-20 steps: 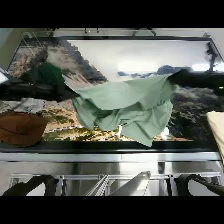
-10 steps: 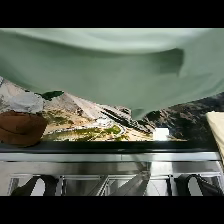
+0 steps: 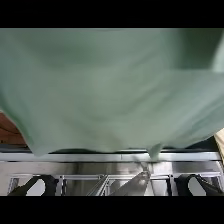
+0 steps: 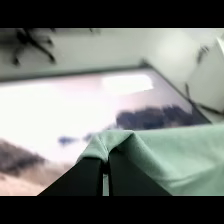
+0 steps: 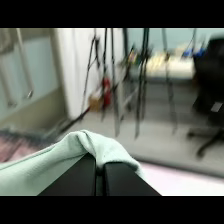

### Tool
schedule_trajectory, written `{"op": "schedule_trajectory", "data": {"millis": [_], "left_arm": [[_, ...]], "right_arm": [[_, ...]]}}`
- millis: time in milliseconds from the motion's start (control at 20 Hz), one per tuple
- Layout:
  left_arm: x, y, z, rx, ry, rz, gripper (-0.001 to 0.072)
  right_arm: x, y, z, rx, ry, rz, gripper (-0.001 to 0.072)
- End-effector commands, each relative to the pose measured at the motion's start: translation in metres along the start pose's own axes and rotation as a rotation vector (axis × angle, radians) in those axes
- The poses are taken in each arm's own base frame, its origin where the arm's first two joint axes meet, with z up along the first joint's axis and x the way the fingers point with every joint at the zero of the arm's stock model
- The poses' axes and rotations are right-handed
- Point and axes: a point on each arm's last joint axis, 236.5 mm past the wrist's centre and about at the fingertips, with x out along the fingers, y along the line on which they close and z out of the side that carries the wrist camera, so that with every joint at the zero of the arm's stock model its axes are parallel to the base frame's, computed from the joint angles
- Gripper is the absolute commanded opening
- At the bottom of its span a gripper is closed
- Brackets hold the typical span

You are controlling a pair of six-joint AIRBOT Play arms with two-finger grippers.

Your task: Fold the shirts.

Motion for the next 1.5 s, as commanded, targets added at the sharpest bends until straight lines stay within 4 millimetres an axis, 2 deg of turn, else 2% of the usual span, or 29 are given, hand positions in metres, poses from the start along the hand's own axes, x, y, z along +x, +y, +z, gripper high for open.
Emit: {"op": "schedule_trajectory", "data": {"millis": [0, 150, 250, 400, 450, 550, 650, 750, 850, 900, 1000, 1100, 1200, 1300, 1450], "left_arm": [[0.103, 0.080, -0.087, -0.180, 0.353, -0.050, 0.0016], [0.178, 0.161, -0.176, -0.373, 0.559, -0.060, 0.0016], [0.209, 0.207, -0.237, -0.497, 0.654, -0.065, 0.0015], [0.236, 0.265, -0.312, -0.616, 0.709, -0.042, 0.0015], [0.240, 0.282, -0.330, -0.656, 0.711, -0.024, 0.0015], [0.244, 0.297, -0.353, -0.703, 0.714, -0.036, 0.0014], [0.245, 0.301, -0.361, -0.696, 0.746, -0.073, 0.0014], [0.249, 0.301, -0.355, -0.655, 0.760, -0.106, 0.0012], [0.249, 0.299, -0.349, -0.628, 0.767, -0.125, 0.0012], [0.245, 0.297, -0.352, -0.628, 0.786, -0.130, 0.0012], [0.226, 0.303, -0.375, -0.622, 0.889, -0.086, 0.0012], [0.207, 0.302, -0.399, -0.634, 0.991, -0.069, 0.0012], [0.203, 0.301, -0.410, -0.654, 1.021, -0.069, 0.0012], [0.206, 0.297, -0.412, -0.641, 1.031, -0.078, 0.0012], [0.210, 0.301, -0.399, -0.581, 1.012, -0.063, 0.0012]], "right_arm": [[0.074, -0.065, -0.134, 0.265, 0.317, 0.091, 0.0028], [0.124, -0.100, -0.256, 0.462, 0.519, 0.136, 0.0028], [0.150, -0.117, -0.330, 0.562, 0.604, 0.125, 0.0028], [0.168, -0.137, -0.418, 0.670, 0.687, 0.074, 0.0028], [0.170, -0.142, -0.440, 0.697, 0.706, 0.056, 0.0027], [0.170, -0.152, -0.473, 0.739, 0.733, 0.024, 0.0028], [0.168, -0.161, -0.486, 0.754, 0.738, 0.001, 0.0028], [0.162, -0.164, -0.490, 0.749, 0.758, -0.001, 0.0028], [0.150, -0.166, -0.501, 0.734, 0.818, -0.015, 0.0028], [0.140, -0.170, -0.510, 0.719, 0.868, -0.043, 0.0028], [0.116, -0.178, -0.533, 0.686, 0.992, -0.110, 0.0028], [0.100, -0.180, -0.544, 0.656, 1.071, -0.132, 0.0028], [0.096, -0.178, -0.548, 0.652, 1.093, -0.129, 0.0028], [0.099, -0.173, -0.549, 0.648, 1.098, -0.121, 0.0028], [0.101, -0.169, -0.549, 0.644, 1.102, -0.113, 0.0028]]}}
